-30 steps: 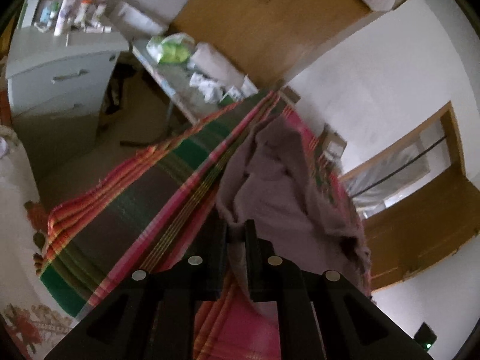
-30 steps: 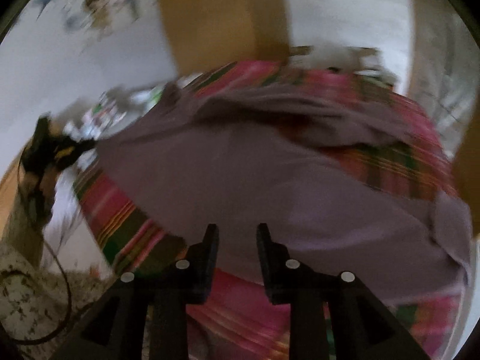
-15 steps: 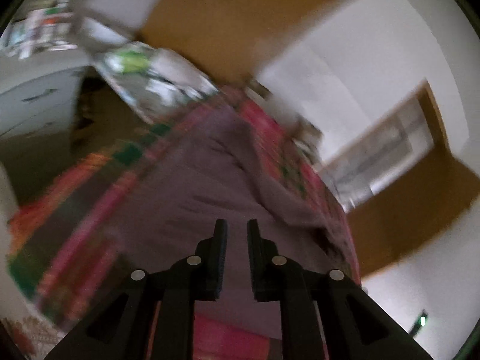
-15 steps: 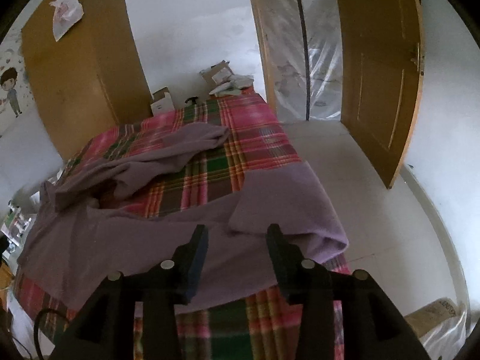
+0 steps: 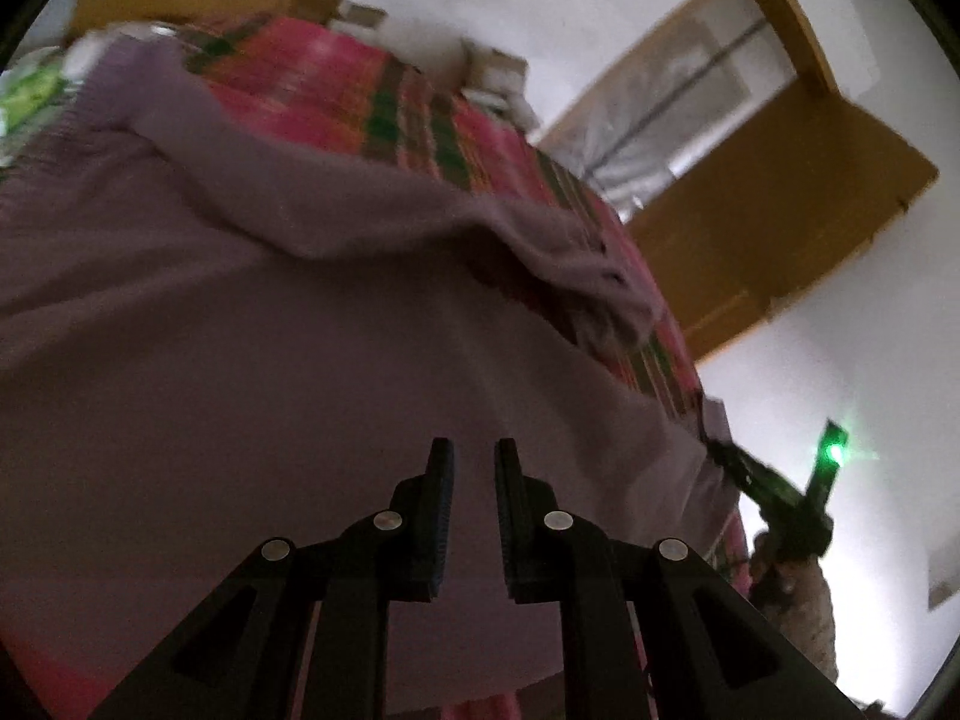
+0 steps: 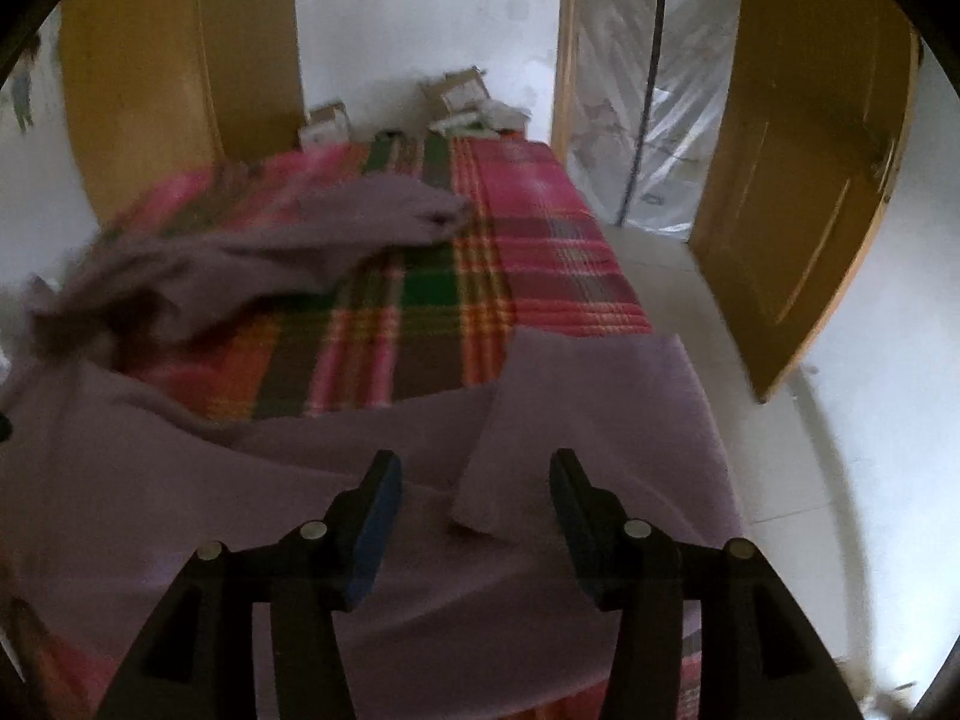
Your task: Fold clothes
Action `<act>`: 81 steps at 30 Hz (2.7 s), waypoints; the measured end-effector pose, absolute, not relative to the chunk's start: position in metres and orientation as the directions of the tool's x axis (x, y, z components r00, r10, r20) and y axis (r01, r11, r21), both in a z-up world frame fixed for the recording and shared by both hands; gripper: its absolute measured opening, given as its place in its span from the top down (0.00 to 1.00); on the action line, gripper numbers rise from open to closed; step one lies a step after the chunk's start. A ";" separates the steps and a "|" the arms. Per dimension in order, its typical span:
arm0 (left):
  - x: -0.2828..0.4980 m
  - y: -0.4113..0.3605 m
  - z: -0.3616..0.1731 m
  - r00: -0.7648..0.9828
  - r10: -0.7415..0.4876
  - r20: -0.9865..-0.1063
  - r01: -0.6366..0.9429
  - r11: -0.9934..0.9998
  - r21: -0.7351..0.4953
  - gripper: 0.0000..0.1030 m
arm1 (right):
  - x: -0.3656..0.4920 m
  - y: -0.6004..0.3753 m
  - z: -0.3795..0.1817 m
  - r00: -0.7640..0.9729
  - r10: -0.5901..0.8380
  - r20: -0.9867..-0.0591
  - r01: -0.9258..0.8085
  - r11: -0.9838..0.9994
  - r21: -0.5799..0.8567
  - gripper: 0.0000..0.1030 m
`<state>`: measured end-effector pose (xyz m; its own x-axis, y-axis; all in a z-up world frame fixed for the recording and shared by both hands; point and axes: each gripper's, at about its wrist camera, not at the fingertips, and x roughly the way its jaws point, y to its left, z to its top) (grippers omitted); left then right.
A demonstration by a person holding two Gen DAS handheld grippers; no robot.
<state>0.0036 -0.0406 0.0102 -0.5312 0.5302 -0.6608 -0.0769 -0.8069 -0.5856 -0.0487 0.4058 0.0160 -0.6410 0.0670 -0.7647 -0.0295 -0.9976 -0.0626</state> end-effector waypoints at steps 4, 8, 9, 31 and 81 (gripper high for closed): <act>-0.003 -0.026 0.003 -0.498 0.540 -0.679 -0.097 -0.812 -0.575 0.86 | -0.049 0.419 0.012 -0.638 0.059 -0.767 -0.059 -0.998 -0.027 0.77; -0.007 -0.018 -0.002 -0.481 0.541 -0.690 -0.108 -0.817 -0.566 0.86 | -0.041 0.436 0.023 -0.665 0.093 -0.741 -0.111 -0.994 -0.025 0.94; -0.007 -0.017 -0.003 -0.478 0.543 -0.691 -0.109 -0.817 -0.566 0.86 | -0.040 0.442 0.026 -0.671 0.109 -0.734 -0.130 -0.991 -0.028 0.96; -0.016 -0.010 -0.012 -0.447 0.566 -0.692 -0.114 -0.804 -0.584 0.86 | -0.006 0.570 0.042 -0.635 0.326 -0.701 -0.531 -0.842 0.090 0.89; -0.023 -0.001 -0.011 -0.446 0.548 -0.708 -0.168 -0.828 -0.535 0.86 | -0.074 0.546 0.016 -0.637 0.212 -0.742 -0.434 -0.893 0.117 0.95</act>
